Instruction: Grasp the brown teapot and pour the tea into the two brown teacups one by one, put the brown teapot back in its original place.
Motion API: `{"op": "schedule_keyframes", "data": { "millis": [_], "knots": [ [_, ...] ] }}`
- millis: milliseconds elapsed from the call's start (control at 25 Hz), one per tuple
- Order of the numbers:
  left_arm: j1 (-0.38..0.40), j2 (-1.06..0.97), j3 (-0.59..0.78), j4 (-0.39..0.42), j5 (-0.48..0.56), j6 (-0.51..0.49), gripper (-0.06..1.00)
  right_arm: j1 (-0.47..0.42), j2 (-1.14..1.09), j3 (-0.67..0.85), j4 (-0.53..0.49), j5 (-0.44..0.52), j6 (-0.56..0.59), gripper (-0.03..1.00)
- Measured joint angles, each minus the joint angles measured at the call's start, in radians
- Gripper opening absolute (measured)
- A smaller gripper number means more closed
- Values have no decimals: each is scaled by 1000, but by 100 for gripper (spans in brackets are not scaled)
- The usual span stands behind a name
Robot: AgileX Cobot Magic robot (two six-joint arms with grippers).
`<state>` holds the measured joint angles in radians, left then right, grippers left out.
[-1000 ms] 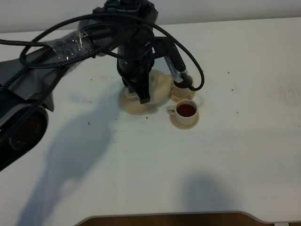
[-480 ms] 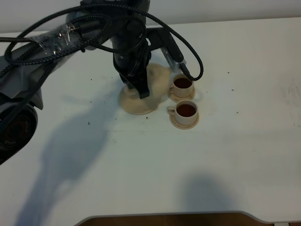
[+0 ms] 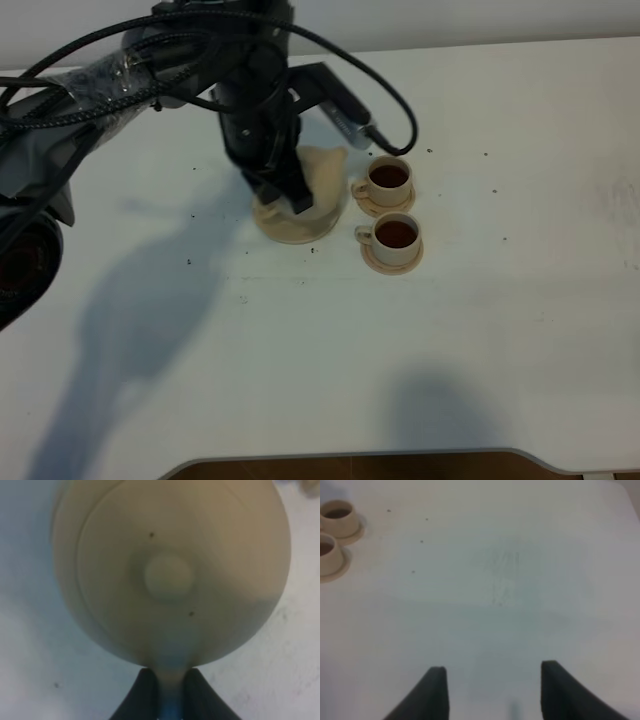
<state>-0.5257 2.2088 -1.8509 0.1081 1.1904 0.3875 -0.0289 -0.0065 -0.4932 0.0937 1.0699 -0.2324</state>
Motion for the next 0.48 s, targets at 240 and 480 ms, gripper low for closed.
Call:
{"op": "schedule_keyframes", "data": {
  "millis": [240, 480],
  "knots": [
    [11, 0, 54, 16, -2, -55, 11, 0, 0, 0, 0, 0, 0, 44],
    [11, 1, 58, 20, -50, -71, 11, 0, 0, 0, 0, 0, 0, 44]
  ]
}}
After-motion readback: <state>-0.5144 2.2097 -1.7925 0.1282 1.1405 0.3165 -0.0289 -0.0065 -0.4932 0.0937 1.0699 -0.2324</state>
